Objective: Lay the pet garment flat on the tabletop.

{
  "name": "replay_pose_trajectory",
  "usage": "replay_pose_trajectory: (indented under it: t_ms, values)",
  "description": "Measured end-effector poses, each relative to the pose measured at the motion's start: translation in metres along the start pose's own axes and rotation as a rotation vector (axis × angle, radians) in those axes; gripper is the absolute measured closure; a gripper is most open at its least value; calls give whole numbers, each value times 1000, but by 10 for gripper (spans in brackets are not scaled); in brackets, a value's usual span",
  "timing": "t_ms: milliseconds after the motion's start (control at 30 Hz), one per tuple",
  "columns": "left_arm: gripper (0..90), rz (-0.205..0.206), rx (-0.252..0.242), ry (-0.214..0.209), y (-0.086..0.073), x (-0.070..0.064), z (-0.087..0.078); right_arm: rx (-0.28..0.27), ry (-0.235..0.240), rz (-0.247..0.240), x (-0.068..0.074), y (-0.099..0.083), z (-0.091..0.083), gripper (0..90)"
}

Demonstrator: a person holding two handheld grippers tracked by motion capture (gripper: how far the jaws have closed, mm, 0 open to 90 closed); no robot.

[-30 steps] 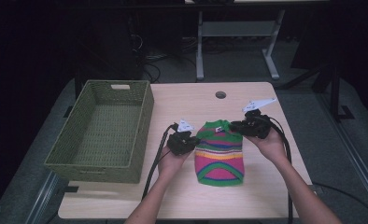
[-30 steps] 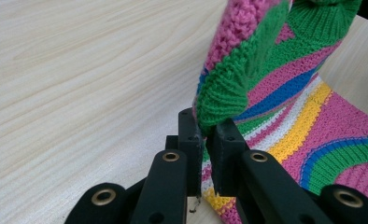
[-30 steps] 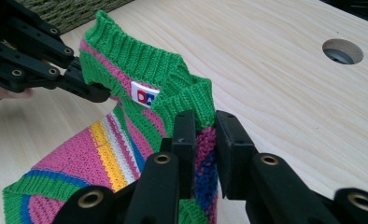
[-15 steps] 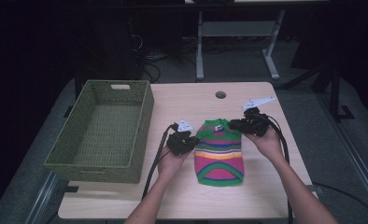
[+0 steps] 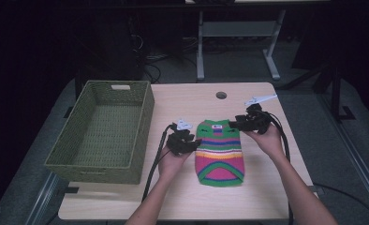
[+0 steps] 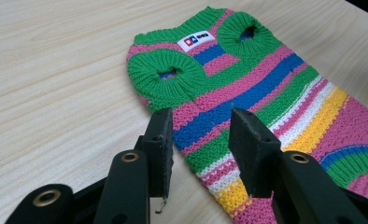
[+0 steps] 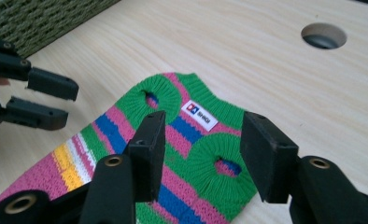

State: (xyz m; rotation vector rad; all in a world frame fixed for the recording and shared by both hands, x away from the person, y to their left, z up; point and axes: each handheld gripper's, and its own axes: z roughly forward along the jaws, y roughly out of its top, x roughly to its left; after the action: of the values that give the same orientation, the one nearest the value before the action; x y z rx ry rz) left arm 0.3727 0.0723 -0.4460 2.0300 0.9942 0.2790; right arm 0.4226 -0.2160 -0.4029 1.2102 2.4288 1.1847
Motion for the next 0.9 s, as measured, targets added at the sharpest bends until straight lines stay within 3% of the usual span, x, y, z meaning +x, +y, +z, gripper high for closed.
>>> replay_pose_trajectory:
  t_ms: [600,900]
  values:
    - [593,15,5,-18,0,1,-6,26,55,16,-6,-12,-2,453]
    - [542,21,0,-33,-1,-1,-9,18,83,37,-9,-22,-13,424]
